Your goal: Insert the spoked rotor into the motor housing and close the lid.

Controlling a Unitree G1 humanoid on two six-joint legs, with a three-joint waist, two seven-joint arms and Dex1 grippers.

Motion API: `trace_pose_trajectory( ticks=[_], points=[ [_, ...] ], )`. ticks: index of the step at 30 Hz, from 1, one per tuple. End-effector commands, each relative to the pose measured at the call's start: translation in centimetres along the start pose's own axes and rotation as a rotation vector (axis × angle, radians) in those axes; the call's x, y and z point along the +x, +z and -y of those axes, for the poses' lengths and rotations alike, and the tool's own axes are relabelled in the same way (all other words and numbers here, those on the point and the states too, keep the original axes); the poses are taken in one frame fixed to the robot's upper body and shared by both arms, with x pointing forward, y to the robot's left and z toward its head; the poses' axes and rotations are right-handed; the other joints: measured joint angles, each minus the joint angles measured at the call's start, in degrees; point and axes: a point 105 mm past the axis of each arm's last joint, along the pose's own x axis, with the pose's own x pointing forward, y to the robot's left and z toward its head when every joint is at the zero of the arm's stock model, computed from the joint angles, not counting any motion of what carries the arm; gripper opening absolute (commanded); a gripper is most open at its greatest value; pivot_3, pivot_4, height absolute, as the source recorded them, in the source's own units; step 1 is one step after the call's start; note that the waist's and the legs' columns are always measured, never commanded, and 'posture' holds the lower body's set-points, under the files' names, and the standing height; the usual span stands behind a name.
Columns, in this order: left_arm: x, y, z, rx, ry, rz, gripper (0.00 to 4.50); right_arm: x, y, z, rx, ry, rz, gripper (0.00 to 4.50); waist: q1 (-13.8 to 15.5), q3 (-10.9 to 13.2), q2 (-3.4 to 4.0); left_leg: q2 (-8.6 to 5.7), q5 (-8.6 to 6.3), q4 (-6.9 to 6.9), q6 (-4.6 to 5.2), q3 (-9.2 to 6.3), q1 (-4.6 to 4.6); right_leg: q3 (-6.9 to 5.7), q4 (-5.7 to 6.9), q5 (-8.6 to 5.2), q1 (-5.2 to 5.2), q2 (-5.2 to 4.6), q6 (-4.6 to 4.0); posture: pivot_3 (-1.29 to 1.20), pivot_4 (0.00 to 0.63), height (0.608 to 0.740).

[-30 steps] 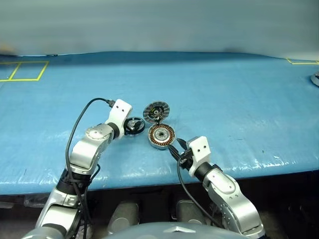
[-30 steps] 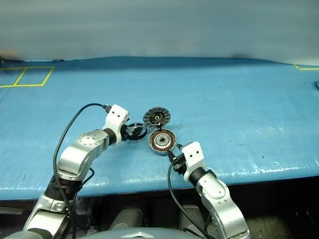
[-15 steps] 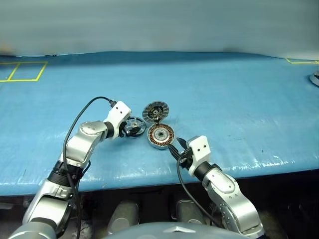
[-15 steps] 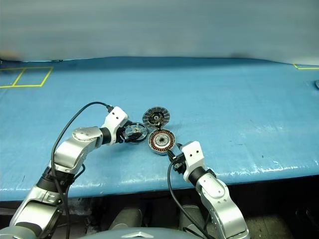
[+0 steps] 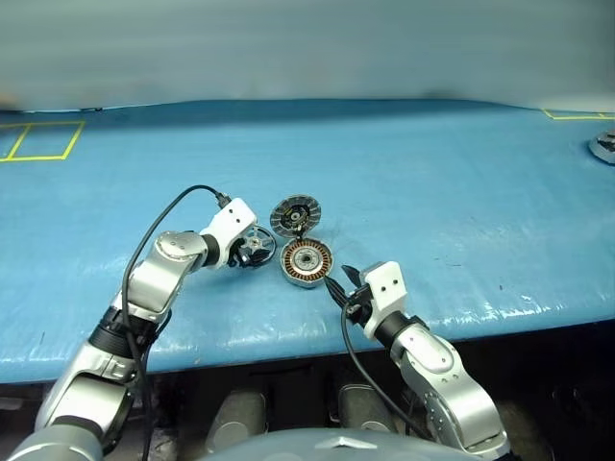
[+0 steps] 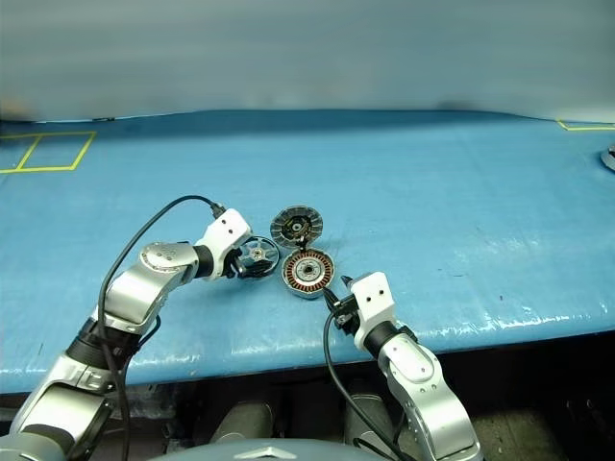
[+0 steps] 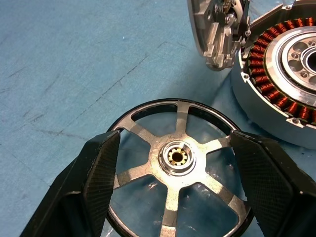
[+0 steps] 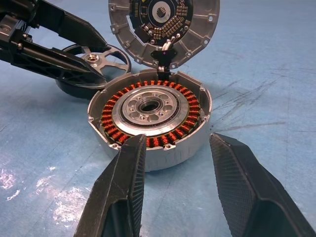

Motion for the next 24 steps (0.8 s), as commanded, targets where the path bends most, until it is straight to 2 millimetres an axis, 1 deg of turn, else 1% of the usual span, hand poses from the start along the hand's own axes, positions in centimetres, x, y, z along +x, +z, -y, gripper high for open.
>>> trace_pose_trajectory(
  ticks=[1,3,7,11,14,17,19,21,24],
  points=[
    [-0.8,0.2,-0.9,0.035,0.045,-0.024,3.76,0.1,0.8,-0.1,-0.008,0.007,0.027,2.13,0.00,0.00,0.00,0.00,0.00,0.00,0.00,0.00,0.00,0.00,0.00,0.00,0.00,0.00,0.00,0.00,0.150,0.740],
    [-1.0,0.4,-0.9,0.025,0.044,-0.014,3.76,0.1,0.7,-0.2,-0.008,0.008,0.026,2.13,0.05,0.00,0.00,0.01,0.00,0.00,0.00,0.00,0.00,0.00,0.00,0.00,0.00,0.00,0.00,0.00,0.150,0.740],
    [-1.7,2.0,-1.2,-0.010,0.054,0.052,3.76,0.1,0.7,-0.2,-0.003,0.009,0.030,2.13,0.05,0.01,-0.01,0.00,0.00,0.00,0.01,0.00,0.00,0.01,0.00,0.00,0.00,-0.01,0.00,0.00,0.150,0.740],
    [-2.7,3.9,-1.6,0.002,0.043,0.111,3.76,0.2,0.8,-0.3,-0.006,0.012,0.033,2.13,0.08,0.05,-0.03,0.00,0.00,0.00,0.00,-0.02,-0.01,0.01,-0.01,0.00,-0.01,-0.04,0.00,0.00,0.150,0.740],
    [-3.1,4.8,-1.8,0.028,0.012,0.113,3.76,0.3,0.9,-0.3,-0.004,0.015,0.036,2.13,0.12,0.05,-0.04,0.00,0.00,0.00,0.00,-0.03,-0.02,0.01,-0.01,0.00,0.00,-0.03,0.00,0.00,0.150,0.740],
    [-3.1,4.7,-1.7,0.062,-0.066,0.063,3.76,0.5,0.9,-0.4,-0.004,0.019,0.038,2.13,0.06,0.06,-0.05,-0.02,0.02,0.00,-0.03,-0.02,-0.02,-0.01,-0.01,0.00,0.00,0.02,0.01,0.00,0.150,0.740],
    [-3.1,4.4,-1.9,0.083,-0.097,0.019,3.76,0.6,1.0,-0.4,-0.001,0.023,0.042,2.13,-0.01,0.06,-0.04,-0.02,0.11,-0.01,-0.19,-0.01,-0.01,-0.04,0.00,0.00,-0.01,0.08,0.00,0.00,0.150,0.740],
    [-3.0,4.1,-2.2,0.089,-0.141,-0.022,3.76,0.6,1.0,-0.5,-0.002,0.025,0.043,2.13,-0.03,0.07,-0.03,-0.02,0.11,-0.02,-0.19,0.01,-0.01,-0.04,0.00,-0.01,-0.03,0.14,0.00,0.00,0.150,0.740],
    [-2.6,3.9,-2.8,0.111,-0.161,-0.077,3.76,0.5,0.9,-0.5,-0.003,0.024,0.042,2.13,-0.01,0.09,-0.05,-0.04,0.10,-0.02,-0.17,0.02,-0.02,-0.04,0.00,-0.01,-0.02,0.17,0.00,0.00,0.150,0.740]
  ],
)
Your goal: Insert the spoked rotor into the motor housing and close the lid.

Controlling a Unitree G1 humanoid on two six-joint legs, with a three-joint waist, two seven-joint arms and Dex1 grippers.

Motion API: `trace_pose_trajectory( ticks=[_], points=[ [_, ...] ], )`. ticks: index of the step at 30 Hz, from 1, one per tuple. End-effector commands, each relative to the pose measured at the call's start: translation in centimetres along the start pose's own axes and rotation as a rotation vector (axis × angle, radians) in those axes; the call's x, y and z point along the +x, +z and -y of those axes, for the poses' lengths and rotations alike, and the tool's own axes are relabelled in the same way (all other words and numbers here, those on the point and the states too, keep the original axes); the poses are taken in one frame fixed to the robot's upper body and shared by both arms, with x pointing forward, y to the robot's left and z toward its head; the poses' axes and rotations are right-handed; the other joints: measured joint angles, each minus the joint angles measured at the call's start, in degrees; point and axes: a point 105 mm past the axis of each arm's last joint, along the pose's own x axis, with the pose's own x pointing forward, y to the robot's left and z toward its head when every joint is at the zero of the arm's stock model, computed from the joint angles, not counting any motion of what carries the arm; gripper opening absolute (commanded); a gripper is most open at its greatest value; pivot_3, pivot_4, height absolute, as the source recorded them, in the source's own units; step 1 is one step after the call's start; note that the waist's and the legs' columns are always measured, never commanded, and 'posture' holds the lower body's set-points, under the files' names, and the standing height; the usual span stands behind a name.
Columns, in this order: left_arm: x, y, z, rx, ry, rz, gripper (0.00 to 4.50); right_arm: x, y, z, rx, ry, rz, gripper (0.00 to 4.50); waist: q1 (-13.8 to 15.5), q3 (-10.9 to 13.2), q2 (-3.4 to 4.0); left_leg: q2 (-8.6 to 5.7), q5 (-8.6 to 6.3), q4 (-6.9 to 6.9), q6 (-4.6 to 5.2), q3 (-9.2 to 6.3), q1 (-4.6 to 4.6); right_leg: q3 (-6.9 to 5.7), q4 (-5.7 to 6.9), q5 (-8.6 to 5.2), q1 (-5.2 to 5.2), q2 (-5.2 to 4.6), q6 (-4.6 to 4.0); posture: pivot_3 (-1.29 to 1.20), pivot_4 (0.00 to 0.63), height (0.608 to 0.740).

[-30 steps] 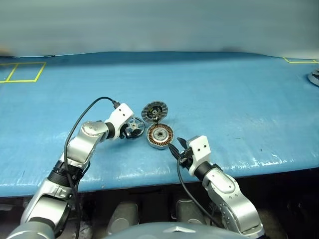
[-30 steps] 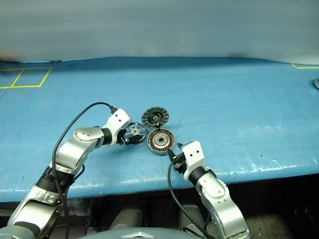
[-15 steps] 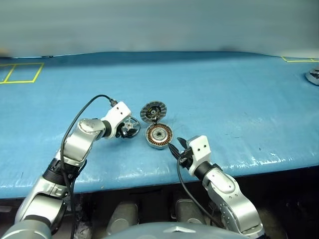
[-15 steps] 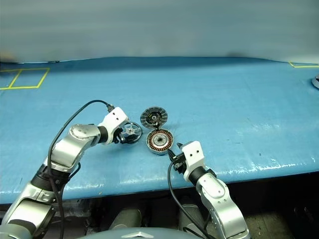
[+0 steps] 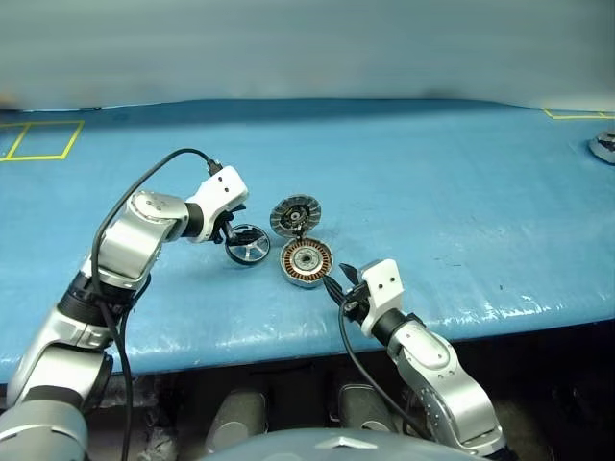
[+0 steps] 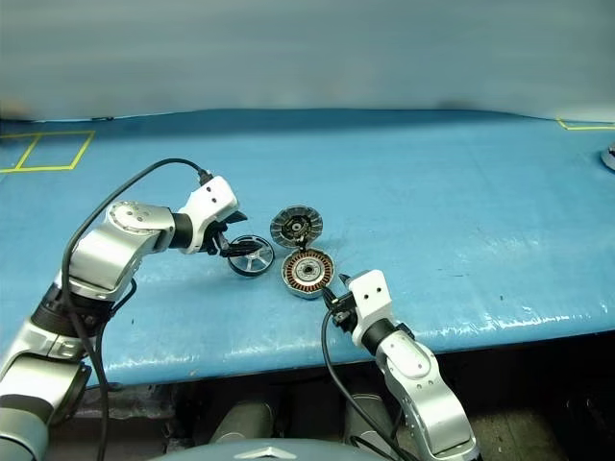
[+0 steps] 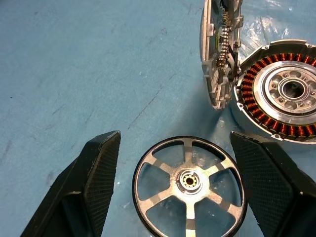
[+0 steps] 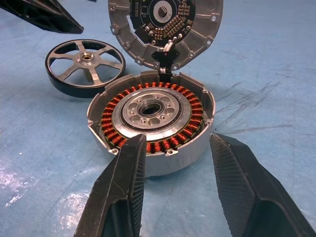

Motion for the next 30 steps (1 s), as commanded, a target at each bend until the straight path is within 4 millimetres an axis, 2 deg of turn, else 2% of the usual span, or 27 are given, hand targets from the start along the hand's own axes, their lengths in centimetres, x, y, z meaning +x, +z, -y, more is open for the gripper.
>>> trace_pose_trajectory(
  ticks=[1,5,10,18,23,30],
  points=[
    [0.0,0.2,-0.9,0.047,-0.013,-0.052,3.76,0.0,0.9,-0.3,-0.009,0.012,0.040,2.13,0.05,0.02,-0.04,0.00,0.00,0.00,0.00,0.01,0.00,0.01,0.00,0.00,0.00,0.00,0.00,0.00,0.150,0.740],
    [0.6,-0.5,-1.5,0.120,-0.015,-0.139,3.76,-0.1,0.9,-0.1,0.000,-0.002,0.044,2.13,0.03,0.04,-0.06,-0.02,-0.04,0.01,0.09,0.02,-0.01,0.02,-0.01,0.00,0.01,0.00,0.00,0.00,0.150,0.740],
    [1.2,-0.6,-1.7,0.149,-0.023,-0.159,3.76,-0.1,0.8,-0.2,0.002,-0.006,0.044,2.13,-0.06,0.05,-0.07,0.00,-0.05,0.01,0.09,0.06,-0.03,0.05,-0.01,-0.01,-0.03,0.00,-0.01,0.00,0.150,0.740],
    [0.3,0.9,-1.5,0.264,0.003,-0.131,3.76,-0.1,0.7,-0.2,0.007,-0.012,0.043,2.13,0.02,0.05,-0.07,0.00,-0.16,0.04,0.28,0.06,-0.04,0.05,0.00,-0.01,-0.03,-0.02,0.00,0.00,0.150,0.740],
    [0.0,2.1,-0.4,0.302,-0.019,-0.094,3.76,0.0,0.7,-0.2,0.006,-0.006,0.044,2.13,0.03,0.05,-0.07,0.00,-0.16,0.04,0.28,0.06,-0.05,0.05,0.00,0.00,-0.03,-0.03,-0.01,0.00,0.150,0.740],
    [0.8,0.7,0.4,0.303,-0.039,-0.136,3.76,0.0,0.7,-0.1,0.006,-0.006,0.046,2.13,-0.04,0.05,-0.07,0.01,-0.16,0.05,0.28,0.06,-0.04,0.05,0.03,-0.01,-0.03,-0.01,0.01,0.00,0.150,0.740]
  ],
)
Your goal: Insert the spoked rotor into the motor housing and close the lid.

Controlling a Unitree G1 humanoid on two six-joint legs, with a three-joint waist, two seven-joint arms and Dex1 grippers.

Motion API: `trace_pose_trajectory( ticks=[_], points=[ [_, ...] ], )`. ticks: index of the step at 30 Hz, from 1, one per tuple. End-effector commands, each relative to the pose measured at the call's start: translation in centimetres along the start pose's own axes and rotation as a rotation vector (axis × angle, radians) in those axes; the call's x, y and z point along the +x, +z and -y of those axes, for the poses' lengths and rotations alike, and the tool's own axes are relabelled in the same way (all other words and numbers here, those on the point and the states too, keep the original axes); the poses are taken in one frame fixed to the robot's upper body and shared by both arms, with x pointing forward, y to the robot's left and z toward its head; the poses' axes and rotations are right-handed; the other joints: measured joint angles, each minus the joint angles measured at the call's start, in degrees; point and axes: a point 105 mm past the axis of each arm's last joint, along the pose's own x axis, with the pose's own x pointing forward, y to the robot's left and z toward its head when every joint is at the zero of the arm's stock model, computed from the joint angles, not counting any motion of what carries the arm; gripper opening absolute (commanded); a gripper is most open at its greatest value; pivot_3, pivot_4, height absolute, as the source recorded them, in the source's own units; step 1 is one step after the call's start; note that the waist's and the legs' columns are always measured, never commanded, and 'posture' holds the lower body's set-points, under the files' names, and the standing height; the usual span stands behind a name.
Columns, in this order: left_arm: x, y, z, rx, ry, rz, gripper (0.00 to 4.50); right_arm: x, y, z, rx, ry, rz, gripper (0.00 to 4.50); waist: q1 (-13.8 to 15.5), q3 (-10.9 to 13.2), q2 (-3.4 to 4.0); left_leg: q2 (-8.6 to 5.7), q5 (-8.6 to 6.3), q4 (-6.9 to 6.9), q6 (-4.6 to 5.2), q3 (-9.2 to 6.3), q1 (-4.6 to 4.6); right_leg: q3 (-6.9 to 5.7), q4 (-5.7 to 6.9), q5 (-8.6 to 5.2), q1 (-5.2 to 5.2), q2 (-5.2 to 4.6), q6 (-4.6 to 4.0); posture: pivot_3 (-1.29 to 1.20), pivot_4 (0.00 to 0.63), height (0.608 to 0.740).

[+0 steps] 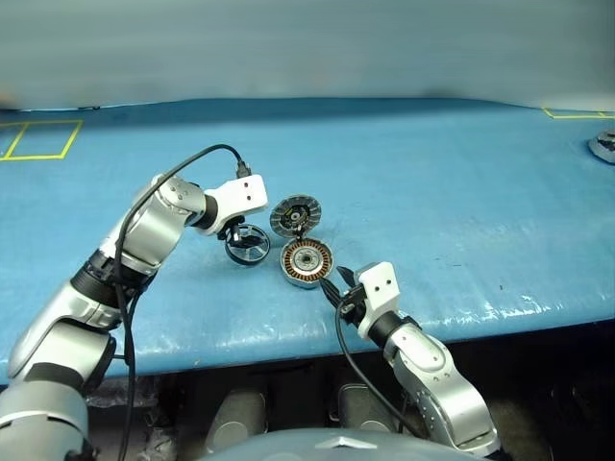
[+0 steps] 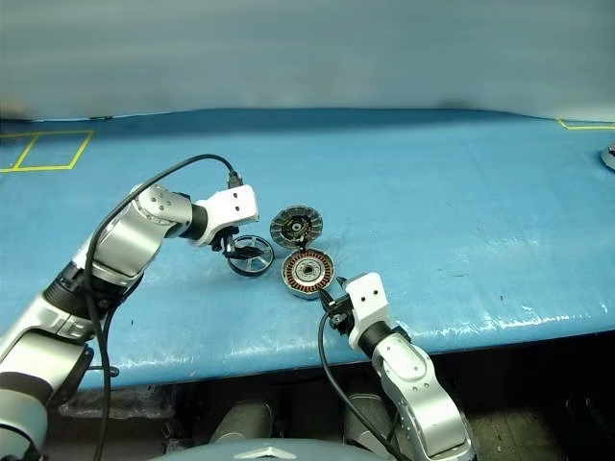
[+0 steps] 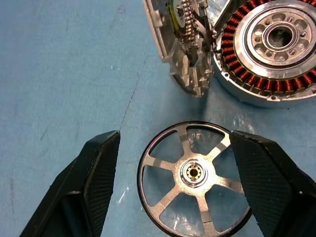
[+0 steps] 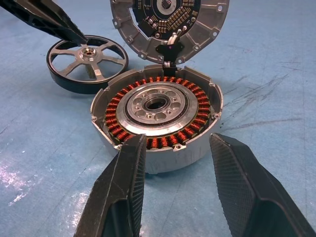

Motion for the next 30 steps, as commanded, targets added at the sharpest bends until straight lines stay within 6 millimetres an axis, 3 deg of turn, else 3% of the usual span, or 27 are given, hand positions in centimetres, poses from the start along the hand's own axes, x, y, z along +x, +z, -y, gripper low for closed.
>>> trace_pose_trajectory(
  ticks=[1,7,22,25,30],
  points=[
    [0.1,-0.4,0.4,0.006,-0.008,-0.016,3.76,-0.1,1.1,0.1,-0.011,-0.002,0.050,2.13,0.01,0.00,0.00,0.00,0.00,0.00,0.00,0.00,0.00,0.00,0.00,0.00,0.00,0.00,0.00,0.00,0.150,0.740],
    [0.6,-1.1,1.1,-0.012,-0.025,-0.043,3.76,-0.2,1.0,0.1,-0.008,-0.007,0.046,2.13,0.08,0.00,0.00,-0.01,0.00,0.01,0.00,0.00,0.00,-0.01,0.00,0.00,0.01,0.00,0.00,0.00,0.150,0.740],
    [1.7,-2.9,0.6,-0.087,-0.007,-0.085,3.76,-0.2,1.1,0.2,-0.004,-0.018,0.054,2.13,0.06,0.00,0.00,-0.01,0.00,0.02,0.01,0.00,0.00,-0.01,0.02,0.03,0.01,0.00,-0.03,0.00,0.150,0.740],
    [1.7,-2.9,0.7,-0.078,-0.008,-0.087,3.16,-0.2,1.1,0.3,-0.005,-0.018,0.053,2.13,0.06,0.00,0.00,-0.01,0.00,0.03,0.01,0.00,0.00,0.00,0.03,0.04,0.01,0.00,-0.04,0.00,0.150,0.740],
    [1.4,-2.8,0.4,-0.058,0.006,-0.088,1.57,-0.1,1.2,0.4,-0.009,-0.019,0.054,2.13,0.17,-0.03,0.01,-0.01,0.00,0.03,0.01,-0.01,0.04,-0.01,0.03,0.06,0.05,-0.01,-0.09,0.00,0.150,0.740]
  ],
)
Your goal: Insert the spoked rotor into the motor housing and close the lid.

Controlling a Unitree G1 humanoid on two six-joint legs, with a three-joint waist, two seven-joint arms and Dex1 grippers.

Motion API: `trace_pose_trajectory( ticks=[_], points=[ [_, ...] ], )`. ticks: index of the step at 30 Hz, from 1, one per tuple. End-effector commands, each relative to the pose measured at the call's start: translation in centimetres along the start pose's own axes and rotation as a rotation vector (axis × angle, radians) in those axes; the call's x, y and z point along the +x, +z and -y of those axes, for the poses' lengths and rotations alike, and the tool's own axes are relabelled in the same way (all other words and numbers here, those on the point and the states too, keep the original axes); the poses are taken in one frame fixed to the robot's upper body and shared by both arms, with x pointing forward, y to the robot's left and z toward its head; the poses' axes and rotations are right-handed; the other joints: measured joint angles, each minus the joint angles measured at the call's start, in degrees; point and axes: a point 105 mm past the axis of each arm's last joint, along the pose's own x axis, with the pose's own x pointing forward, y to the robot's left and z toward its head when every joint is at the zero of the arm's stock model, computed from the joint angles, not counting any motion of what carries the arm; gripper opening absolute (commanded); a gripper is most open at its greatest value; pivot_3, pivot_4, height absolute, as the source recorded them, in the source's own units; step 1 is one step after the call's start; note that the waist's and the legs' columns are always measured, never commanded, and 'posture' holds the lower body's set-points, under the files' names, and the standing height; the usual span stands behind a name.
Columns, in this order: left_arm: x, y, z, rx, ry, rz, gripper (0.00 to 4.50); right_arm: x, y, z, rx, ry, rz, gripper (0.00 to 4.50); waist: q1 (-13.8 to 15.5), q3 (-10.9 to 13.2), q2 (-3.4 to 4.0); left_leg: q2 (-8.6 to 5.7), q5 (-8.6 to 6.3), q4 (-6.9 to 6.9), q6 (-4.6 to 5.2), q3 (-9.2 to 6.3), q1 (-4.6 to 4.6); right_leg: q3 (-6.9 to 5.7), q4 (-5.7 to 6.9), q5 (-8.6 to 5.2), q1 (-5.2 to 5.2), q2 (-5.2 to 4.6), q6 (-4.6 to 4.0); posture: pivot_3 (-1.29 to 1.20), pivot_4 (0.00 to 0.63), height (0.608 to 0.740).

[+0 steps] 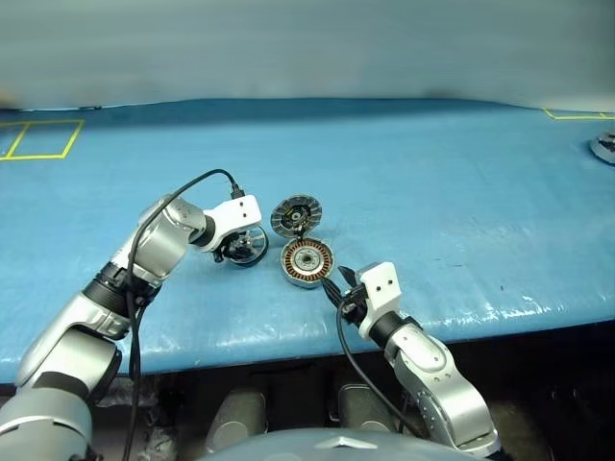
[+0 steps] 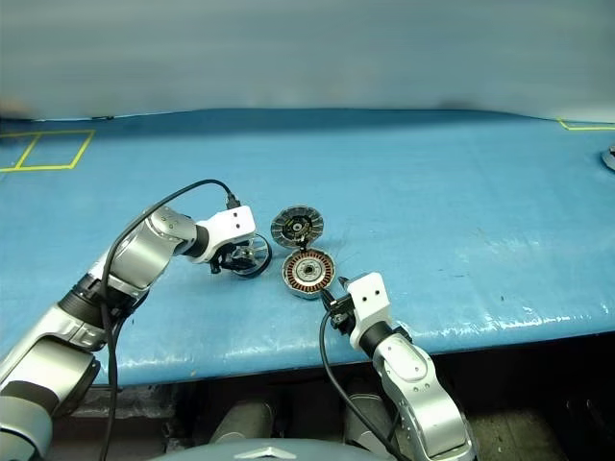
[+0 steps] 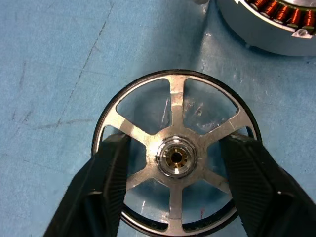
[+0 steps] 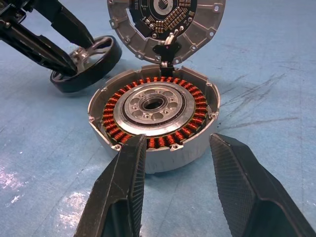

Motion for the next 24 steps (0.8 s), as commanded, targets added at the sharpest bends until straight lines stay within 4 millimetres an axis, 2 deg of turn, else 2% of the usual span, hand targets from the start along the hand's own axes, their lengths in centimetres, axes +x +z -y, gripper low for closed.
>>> trace_pose_trajectory(
  ticks=[1,17,20,24],
  points=[
    [-0.6,0.4,-0.5,0.034,0.034,0.001,1.30,-0.1,1.2,0.2,-0.015,-0.006,0.052,2.13,0.03,-0.01,0.00,0.00,0.00,0.01,0.00,0.00,0.02,-0.01,0.00,0.00,0.03,-0.01,0.01,0.00,0.150,0.740],
    [-1.1,-0.2,-0.5,0.010,0.018,0.000,1.27,0.3,1.4,0.1,-0.020,0.004,0.058,2.13,-0.15,-0.01,0.01,0.00,0.03,0.05,0.01,0.00,0.02,0.01,0.04,0.01,0.01,0.01,0.08,0.00,0.150,0.740],
    [-2.1,-0.1,-0.7,-0.029,0.031,0.040,1.27,0.1,1.5,0.0,-0.022,0.005,0.062,2.13,-0.29,0.00,0.01,0.01,0.03,0.03,0.01,0.00,0.01,0.01,0.04,0.02,-0.01,0.02,0.06,0.00,0.150,0.740],
    [-4.5,-1.1,-1.0,-0.085,0.056,0.073,1.27,-0.2,1.8,0.1,-0.021,0.003,0.077,2.13,-0.53,0.02,-0.01,0.03,0.03,0.00,0.00,0.00,-0.01,0.03,0.04,0.06,-0.06,-0.02,-0.06,0.00,0.150,0.740]
  ],
)
